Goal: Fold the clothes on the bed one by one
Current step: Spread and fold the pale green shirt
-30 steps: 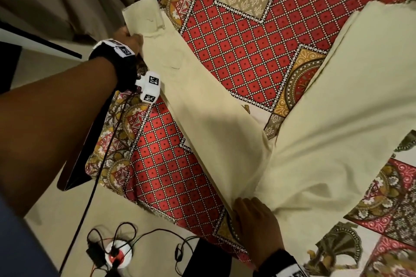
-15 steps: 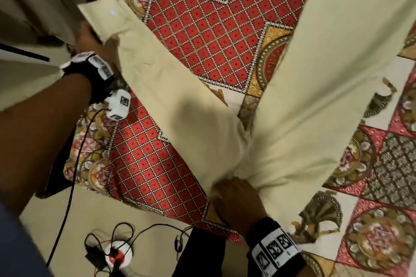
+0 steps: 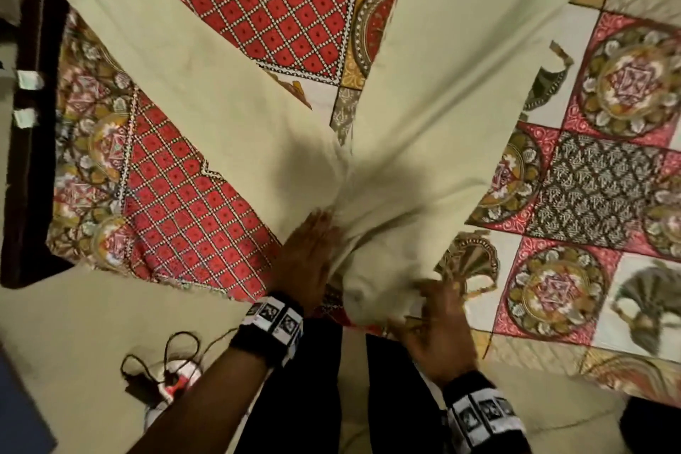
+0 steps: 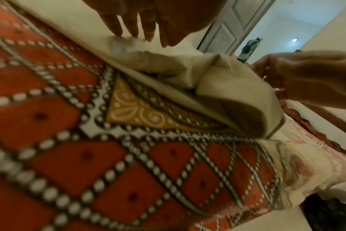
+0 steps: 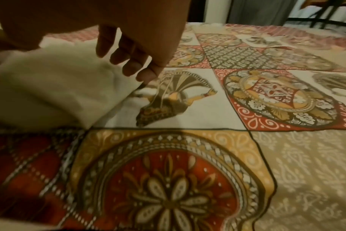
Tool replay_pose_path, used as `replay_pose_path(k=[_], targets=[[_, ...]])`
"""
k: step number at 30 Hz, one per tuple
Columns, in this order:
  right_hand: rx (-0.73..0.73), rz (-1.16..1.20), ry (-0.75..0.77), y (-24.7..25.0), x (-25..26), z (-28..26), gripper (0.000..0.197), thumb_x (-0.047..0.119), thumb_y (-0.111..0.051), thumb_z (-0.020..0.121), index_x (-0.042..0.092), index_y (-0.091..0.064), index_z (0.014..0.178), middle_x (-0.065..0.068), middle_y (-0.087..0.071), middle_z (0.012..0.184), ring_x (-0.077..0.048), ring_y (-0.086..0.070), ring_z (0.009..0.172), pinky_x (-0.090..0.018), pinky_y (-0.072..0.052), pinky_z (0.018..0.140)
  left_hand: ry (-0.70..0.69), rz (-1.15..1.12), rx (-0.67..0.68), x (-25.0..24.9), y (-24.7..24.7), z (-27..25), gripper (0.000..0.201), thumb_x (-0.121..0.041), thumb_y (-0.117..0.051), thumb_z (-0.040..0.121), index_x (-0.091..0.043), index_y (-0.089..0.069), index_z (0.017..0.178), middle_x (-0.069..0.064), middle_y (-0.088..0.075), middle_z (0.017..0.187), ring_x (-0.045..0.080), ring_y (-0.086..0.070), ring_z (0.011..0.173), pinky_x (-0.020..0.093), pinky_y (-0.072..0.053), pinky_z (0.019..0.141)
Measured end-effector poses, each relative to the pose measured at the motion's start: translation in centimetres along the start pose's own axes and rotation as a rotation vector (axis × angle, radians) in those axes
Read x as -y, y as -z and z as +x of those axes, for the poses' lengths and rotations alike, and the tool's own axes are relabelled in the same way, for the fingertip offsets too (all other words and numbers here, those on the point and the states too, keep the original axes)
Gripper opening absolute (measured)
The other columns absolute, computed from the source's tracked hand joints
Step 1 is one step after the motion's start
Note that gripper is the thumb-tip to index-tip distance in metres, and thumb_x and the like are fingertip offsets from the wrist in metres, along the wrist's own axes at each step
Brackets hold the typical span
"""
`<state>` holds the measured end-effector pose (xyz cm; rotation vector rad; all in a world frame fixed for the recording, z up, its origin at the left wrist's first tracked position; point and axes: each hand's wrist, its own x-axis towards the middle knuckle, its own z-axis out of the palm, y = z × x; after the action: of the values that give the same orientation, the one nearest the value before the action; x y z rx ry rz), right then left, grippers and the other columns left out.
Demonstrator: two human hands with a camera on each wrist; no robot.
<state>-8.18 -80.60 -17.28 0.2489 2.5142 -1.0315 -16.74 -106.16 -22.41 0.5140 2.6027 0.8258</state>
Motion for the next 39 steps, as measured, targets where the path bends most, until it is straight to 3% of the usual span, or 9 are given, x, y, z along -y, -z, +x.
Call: replay_pose_path(k=[5, 11, 14, 17, 20, 23, 29, 35, 39], targets=[[0.031, -0.239, 0.219, -3.9, -0.9, -2.2, 0.088, 0.080, -0.060, 0.070, 0.016, -0.050, 0.131, -0.010, -0.053, 0.125, -0.031, -0.054, 0.108, -0.046, -0.051, 0.089, 0.192, -0.013, -0.054, -0.7, -1.9, -3.5, 0.053, -0.035, -0.023, 0.106, -0.005, -0.043, 0.146, 0.018, -0.040, 0.153, 0.037, -0.035, 0.143, 0.050, -0.033, 0.115], [-0.125, -0.127, 0.159, -7.0, -0.5, -2.1, 0.046, 0.029, -0.066, 0.082, 0.019, -0.046, 0.122, -0.007, -0.062, 0.096, -0.030, -0.060, 0.086, -0.041, -0.055, 0.068, 0.184, 0.082, -0.015, 1.3, -2.5, -5.0, 0.060, -0.042, -0.029, 0.104, -0.012, -0.029, 0.155, 0.009, -0.022, 0.164, 0.028, -0.019, 0.151, 0.048, -0.022, 0.121], [-0.256, -0.178, 0.262, -6.4, -1.5, -2.9, 0.030, 0.028, -0.060, 0.088, 0.018, -0.053, 0.115, -0.006, -0.061, 0.096, -0.026, -0.057, 0.084, -0.037, -0.056, 0.060, 0.175, 0.092, -0.070, 1.0, -2.9, -4.9, 0.058, -0.036, -0.032, 0.103, -0.014, -0.027, 0.156, 0.005, -0.016, 0.166, 0.024, -0.011, 0.153, 0.047, -0.019, 0.122], [-0.318, -0.162, 0.293, -6.9, -2.3, -3.7, 0.037, 0.036, -0.076, 0.086, 0.015, -0.064, 0.114, -0.007, -0.053, 0.110, -0.028, -0.055, 0.096, -0.037, -0.055, 0.074, 0.190, 0.141, -0.099, 0.6, -3.7, -4.9, 0.057, -0.037, -0.031, 0.104, -0.015, -0.027, 0.156, 0.005, -0.014, 0.166, 0.025, -0.007, 0.154, 0.050, -0.016, 0.122], [-0.308, -0.198, 0.205, -8.3, -2.2, -3.0, 0.066, 0.058, -0.079, 0.073, 0.015, -0.058, 0.118, -0.010, -0.053, 0.119, -0.032, -0.054, 0.106, -0.043, -0.048, 0.088, 0.201, 0.199, -0.096, 0.4, -4.6, -4.8, 0.058, -0.040, -0.030, 0.104, -0.018, -0.023, 0.158, 0.005, -0.011, 0.167, 0.026, -0.003, 0.154, 0.053, -0.014, 0.122], [-0.385, -0.149, 0.123, -9.0, -0.9, -1.4, 0.062, 0.044, -0.084, 0.065, 0.017, -0.050, 0.109, -0.012, -0.058, 0.110, -0.031, -0.052, 0.099, -0.046, -0.048, 0.081, 0.189, 0.196, -0.104, 0.5, -4.7, -4.7, 0.058, -0.041, -0.030, 0.104, -0.017, -0.024, 0.157, 0.007, -0.012, 0.166, 0.028, -0.005, 0.154, 0.055, -0.015, 0.121], [-0.575, -0.026, 0.160, -7.7, -0.5, -2.8, 0.035, 0.033, -0.049, 0.088, 0.012, -0.050, 0.116, -0.016, -0.064, 0.108, -0.033, -0.057, 0.101, -0.045, -0.052, 0.083, 0.162, 0.086, -0.106, 0.7, -3.4, -5.0, 0.061, -0.044, -0.029, 0.104, -0.014, -0.026, 0.157, 0.008, -0.014, 0.166, 0.024, -0.011, 0.153, 0.046, -0.017, 0.123], [-0.454, 0.032, -0.115, -7.3, -5.6, -8.5, 0.040, 0.032, -0.072, 0.084, 0.019, -0.054, 0.118, -0.008, -0.063, 0.117, -0.030, -0.061, 0.105, -0.042, -0.056, 0.072, 0.220, 0.013, -0.145, 1.6, -3.1, -4.5, 0.063, -0.046, -0.028, 0.103, -0.012, -0.028, 0.156, 0.007, -0.013, 0.166, 0.020, -0.014, 0.153, 0.046, -0.024, 0.121], [-0.463, 0.239, -0.322, -8.6, -5.9, -9.3, 0.047, 0.051, -0.051, 0.085, 0.021, -0.055, 0.120, 0.003, -0.062, 0.113, -0.024, -0.064, 0.100, -0.050, -0.056, 0.075, 0.264, 0.116, -0.102, 1.9, -3.6, -4.2, 0.066, -0.050, -0.029, 0.102, -0.019, -0.019, 0.159, 0.002, -0.003, 0.167, 0.019, -0.008, 0.154, 0.053, -0.023, 0.120]])
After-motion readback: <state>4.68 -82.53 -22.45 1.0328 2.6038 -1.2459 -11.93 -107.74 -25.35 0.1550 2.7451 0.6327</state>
